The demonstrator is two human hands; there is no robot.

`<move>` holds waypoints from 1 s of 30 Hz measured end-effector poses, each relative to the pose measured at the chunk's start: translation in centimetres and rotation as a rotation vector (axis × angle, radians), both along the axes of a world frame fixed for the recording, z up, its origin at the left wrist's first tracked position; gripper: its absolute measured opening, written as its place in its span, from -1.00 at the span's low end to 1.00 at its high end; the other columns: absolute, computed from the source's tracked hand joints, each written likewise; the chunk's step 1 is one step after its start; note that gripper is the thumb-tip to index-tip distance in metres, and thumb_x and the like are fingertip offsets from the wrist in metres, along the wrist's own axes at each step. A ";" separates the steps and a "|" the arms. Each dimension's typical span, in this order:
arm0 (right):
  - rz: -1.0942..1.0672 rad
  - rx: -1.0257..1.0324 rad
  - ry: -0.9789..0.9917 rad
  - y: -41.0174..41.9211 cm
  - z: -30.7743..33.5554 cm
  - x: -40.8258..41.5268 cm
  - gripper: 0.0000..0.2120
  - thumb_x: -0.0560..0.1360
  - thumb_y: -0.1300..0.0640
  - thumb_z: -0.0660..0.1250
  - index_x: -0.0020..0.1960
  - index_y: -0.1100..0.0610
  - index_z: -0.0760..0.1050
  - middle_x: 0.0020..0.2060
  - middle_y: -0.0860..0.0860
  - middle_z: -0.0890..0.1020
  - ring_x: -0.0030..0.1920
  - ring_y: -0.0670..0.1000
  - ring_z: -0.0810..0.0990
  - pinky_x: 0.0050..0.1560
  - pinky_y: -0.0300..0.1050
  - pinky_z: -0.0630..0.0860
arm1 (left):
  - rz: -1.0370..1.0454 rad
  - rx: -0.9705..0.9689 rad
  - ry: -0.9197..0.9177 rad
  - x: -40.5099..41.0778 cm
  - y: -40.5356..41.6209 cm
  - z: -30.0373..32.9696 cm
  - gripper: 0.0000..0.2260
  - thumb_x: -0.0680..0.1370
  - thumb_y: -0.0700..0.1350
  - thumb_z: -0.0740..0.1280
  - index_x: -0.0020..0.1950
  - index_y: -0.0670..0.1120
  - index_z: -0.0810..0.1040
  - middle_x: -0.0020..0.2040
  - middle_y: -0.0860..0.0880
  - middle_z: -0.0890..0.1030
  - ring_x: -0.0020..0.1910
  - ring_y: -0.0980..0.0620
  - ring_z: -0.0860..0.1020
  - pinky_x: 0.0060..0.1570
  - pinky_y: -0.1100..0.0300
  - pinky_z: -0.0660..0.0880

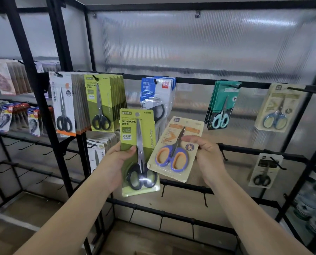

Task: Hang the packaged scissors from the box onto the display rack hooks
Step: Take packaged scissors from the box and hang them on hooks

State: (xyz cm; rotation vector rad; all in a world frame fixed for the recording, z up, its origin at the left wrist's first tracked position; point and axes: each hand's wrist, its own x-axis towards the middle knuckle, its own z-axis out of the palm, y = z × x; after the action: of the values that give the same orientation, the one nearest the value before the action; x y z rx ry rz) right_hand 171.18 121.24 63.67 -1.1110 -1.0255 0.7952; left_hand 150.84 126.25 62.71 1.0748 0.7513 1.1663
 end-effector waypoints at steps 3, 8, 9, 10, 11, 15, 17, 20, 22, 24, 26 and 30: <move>0.044 -0.039 0.061 0.1 -0.2 0.2 -0.62 0.43 0.53 0.18 -0.10 0.16 0.65 -0.10 0.08 0.70 -0.03 0.11 0.66 0.01 0.00 0.61 | 0.007 0.003 -0.015 -0.9 0.2 -0.3 -0.82 0.53 -0.34 0.23 -0.04 -0.12 0.58 -0.23 -0.05 0.66 -0.20 -0.07 0.59 -0.12 0.07 0.48; 0.158 -0.064 0.101 0.1 -0.6 1.2 -0.47 0.21 0.53 0.08 -0.02 0.16 0.62 -0.04 0.09 0.69 -0.01 0.07 0.65 -0.08 -0.15 0.58 | -0.017 -0.003 -0.011 -2.0 0.6 -0.5 -0.80 0.56 -0.35 0.19 0.03 -0.13 0.56 -0.23 -0.04 0.67 -0.29 0.00 0.64 -0.29 0.14 0.53; 0.175 -0.074 0.092 -0.1 -0.5 1.3 -0.46 0.14 0.48 0.10 -0.02 0.15 0.61 -0.06 0.08 0.70 -0.05 0.03 0.66 -0.18 -0.20 0.58 | -0.019 -0.006 -0.007 -2.0 0.7 -0.6 -0.79 0.56 -0.36 0.19 0.03 -0.13 0.56 -0.23 -0.04 0.68 -0.28 -0.01 0.64 -0.30 0.15 0.54; 0.181 -0.088 0.088 -0.3 -0.5 1.6 -0.46 0.12 0.45 0.11 -0.02 0.16 0.61 -0.05 0.08 0.69 -0.07 0.02 0.67 -0.22 -0.21 0.58 | -0.021 -0.007 0.000 -1.9 0.9 -0.8 -0.79 0.55 -0.37 0.20 0.01 -0.14 0.56 -0.24 -0.04 0.68 -0.28 -0.01 0.64 -0.34 0.18 0.55; 0.179 -0.100 0.096 -0.5 -0.7 2.0 -0.52 0.17 0.46 0.14 -0.02 0.18 0.60 -0.03 0.09 0.68 -0.07 0.03 0.67 -0.21 -0.17 0.59 | -0.023 -0.007 0.011 -1.7 1.0 -0.9 -0.80 0.55 -0.38 0.20 0.00 -0.15 0.57 -0.26 -0.03 0.68 -0.30 0.00 0.64 -0.39 0.23 0.55; 0.086 -0.135 0.180 -1.5 -1.2 3.5 -0.73 0.47 0.49 0.19 -0.03 0.21 0.55 -0.06 0.10 0.67 -0.16 0.07 0.68 -0.23 -0.05 0.61 | -0.041 0.020 0.042 0.4 1.0 -1.0 -0.80 0.49 -0.41 0.27 -0.03 -0.16 0.58 -0.29 -0.01 0.68 -0.32 0.04 0.63 -0.37 0.27 0.53; -0.024 -0.137 0.142 -2.3 -1.6 4.7 -0.77 0.48 0.45 0.25 -0.03 0.18 0.54 0.00 0.11 0.66 -0.14 0.08 0.68 -0.23 -0.05 0.58 | -0.066 0.024 0.020 2.2 0.9 -1.1 -0.78 0.47 -0.43 0.27 -0.06 -0.16 0.59 -0.30 -0.03 0.69 -0.34 0.01 0.64 -0.39 0.23 0.55; -0.167 -0.138 0.131 -3.7 -1.9 6.8 -0.76 0.47 0.47 0.26 -0.06 0.17 0.54 0.01 0.10 0.65 -0.14 0.07 0.69 -0.23 -0.05 0.56 | -0.112 0.008 -0.020 5.1 0.6 -1.3 -0.80 0.47 -0.43 0.28 -0.08 -0.17 0.60 -0.31 -0.05 0.69 -0.40 0.02 0.64 -0.47 0.23 0.54; -0.230 -0.142 0.138 -4.9 -2.3 8.1 -0.75 0.46 0.49 0.25 -0.08 0.17 0.54 0.00 0.11 0.66 -0.14 0.09 0.69 -0.20 -0.01 0.58 | -0.144 -0.011 -0.033 7.0 0.4 -1.8 -0.82 0.47 -0.41 0.30 -0.06 -0.19 0.60 -0.30 -0.05 0.69 -0.38 0.02 0.64 -0.45 0.22 0.54; -0.298 -0.159 0.154 -6.0 -3.0 9.1 -0.75 0.45 0.49 0.25 -0.10 0.17 0.54 -0.01 0.11 0.65 -0.14 0.11 0.68 -0.18 0.01 0.60 | -0.163 -0.029 -0.029 8.7 0.2 -2.8 -0.82 0.45 -0.41 0.31 -0.04 -0.20 0.60 -0.27 -0.05 0.69 -0.32 -0.01 0.65 -0.40 0.19 0.55; -0.359 -0.184 0.183 -7.0 -4.1 9.9 -0.76 0.45 0.48 0.27 -0.11 0.17 0.53 -0.02 0.09 0.65 -0.14 0.11 0.68 -0.17 0.02 0.60 | -0.175 -0.056 -0.004 10.0 0.0 -4.0 -0.81 0.42 -0.38 0.35 -0.03 -0.18 0.61 -0.24 -0.05 0.69 -0.22 -0.07 0.63 -0.28 0.13 0.54; -0.438 -0.238 0.228 -8.3 -6.8 11.0 -0.81 0.48 0.45 0.25 -0.11 0.20 0.53 -0.05 0.14 0.64 -0.15 0.12 0.66 -0.23 -0.04 0.60 | -0.160 -0.275 0.057 11.6 0.7 -6.8 -0.77 0.42 -0.32 0.39 0.06 -0.17 0.57 -0.17 -0.09 0.67 -0.18 -0.11 0.58 -0.23 0.10 0.46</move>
State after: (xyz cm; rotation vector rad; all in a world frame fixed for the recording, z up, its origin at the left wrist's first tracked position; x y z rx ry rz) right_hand 182.15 112.89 56.89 -1.3530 -0.4772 0.6776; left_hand 162.47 126.93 55.87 0.9216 0.8279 0.8719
